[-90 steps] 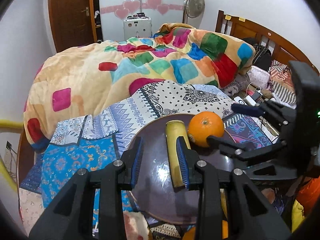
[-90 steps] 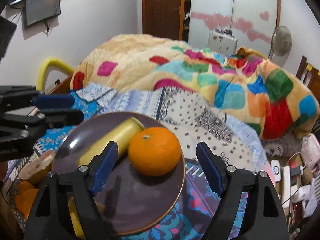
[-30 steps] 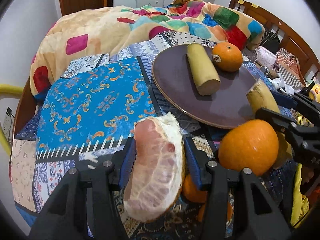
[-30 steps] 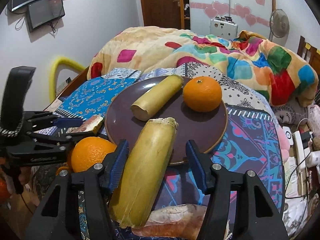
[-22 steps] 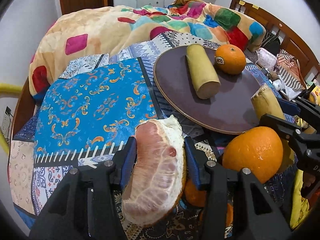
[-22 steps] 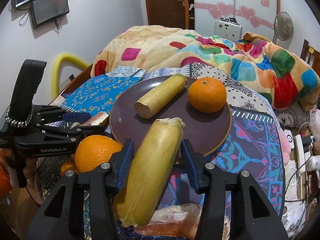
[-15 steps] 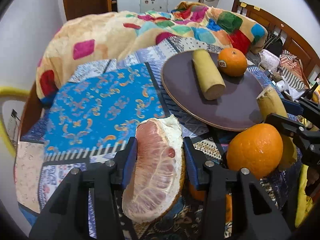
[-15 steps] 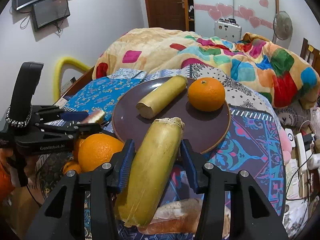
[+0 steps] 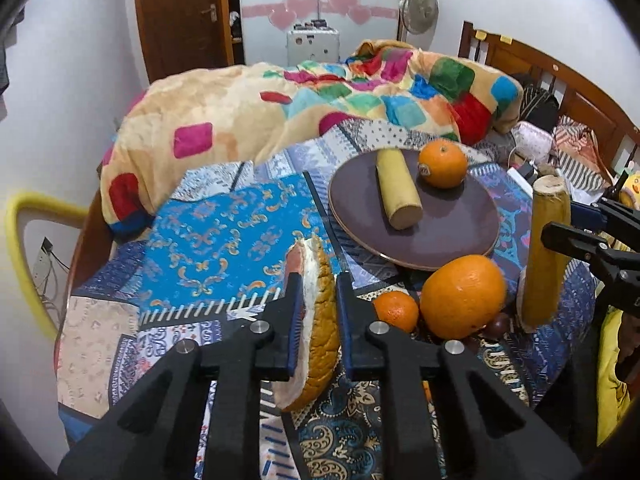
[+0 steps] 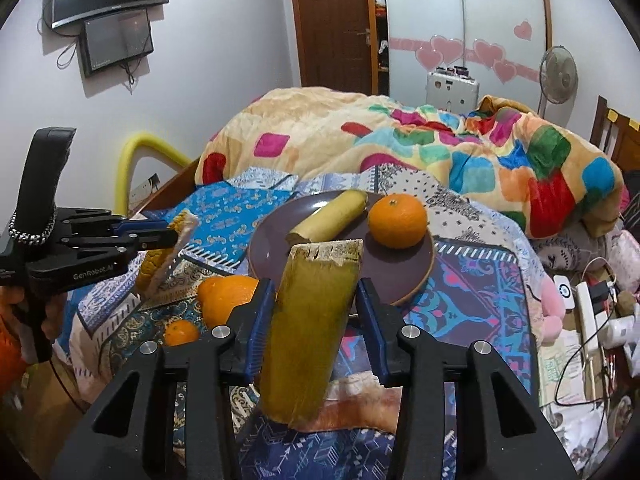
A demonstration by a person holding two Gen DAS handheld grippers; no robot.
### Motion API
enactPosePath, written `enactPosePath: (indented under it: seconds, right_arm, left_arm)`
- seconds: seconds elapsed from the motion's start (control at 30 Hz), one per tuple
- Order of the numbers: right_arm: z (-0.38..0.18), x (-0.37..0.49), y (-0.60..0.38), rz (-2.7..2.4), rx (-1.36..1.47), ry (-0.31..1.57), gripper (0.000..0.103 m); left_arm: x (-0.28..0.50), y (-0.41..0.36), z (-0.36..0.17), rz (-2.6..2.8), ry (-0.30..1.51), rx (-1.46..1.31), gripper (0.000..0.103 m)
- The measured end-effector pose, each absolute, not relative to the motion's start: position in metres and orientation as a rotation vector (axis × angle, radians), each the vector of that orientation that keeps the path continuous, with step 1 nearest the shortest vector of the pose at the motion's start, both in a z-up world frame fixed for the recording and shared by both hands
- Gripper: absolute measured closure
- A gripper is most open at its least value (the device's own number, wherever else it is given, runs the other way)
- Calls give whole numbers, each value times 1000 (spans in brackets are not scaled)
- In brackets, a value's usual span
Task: Organize fruits
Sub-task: 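Grasp the pink pomelo segment with left tool while right tool grasps another yellow stalk, then place the pomelo segment on the plate while right tool lays the stalk there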
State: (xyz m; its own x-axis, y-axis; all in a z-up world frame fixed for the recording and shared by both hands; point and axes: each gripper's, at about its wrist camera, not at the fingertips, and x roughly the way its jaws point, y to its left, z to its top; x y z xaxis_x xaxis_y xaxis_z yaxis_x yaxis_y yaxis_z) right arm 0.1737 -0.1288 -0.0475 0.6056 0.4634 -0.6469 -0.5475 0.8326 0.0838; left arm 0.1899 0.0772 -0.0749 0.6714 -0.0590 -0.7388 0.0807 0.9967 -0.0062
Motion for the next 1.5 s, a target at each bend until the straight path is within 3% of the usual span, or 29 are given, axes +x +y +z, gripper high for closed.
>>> enactPosePath:
  seconds: [0.07, 0.57, 1.1, 1.17, 1.5]
  right_arm:
    - [-44, 173, -132, 580, -122, 699, 65]
    - [-28, 183, -152, 523, -97, 652, 68]
    - [-37, 216, -137, 535, -134, 670, 68]
    - [-40, 220, -134, 539, -137, 676, 68]
    - [-52, 248, -117, 561, -142, 698, 68]
  left_arm:
    - [185, 78, -68, -80, 815, 27, 93]
    - [185, 64, -31, -102, 710, 14, 96]
    - [232, 43, -34, -134, 684, 24, 96]
    - [239, 41, -36, -129, 682, 34, 103]
    - [269, 33, -45, -155, 698, 66, 103]
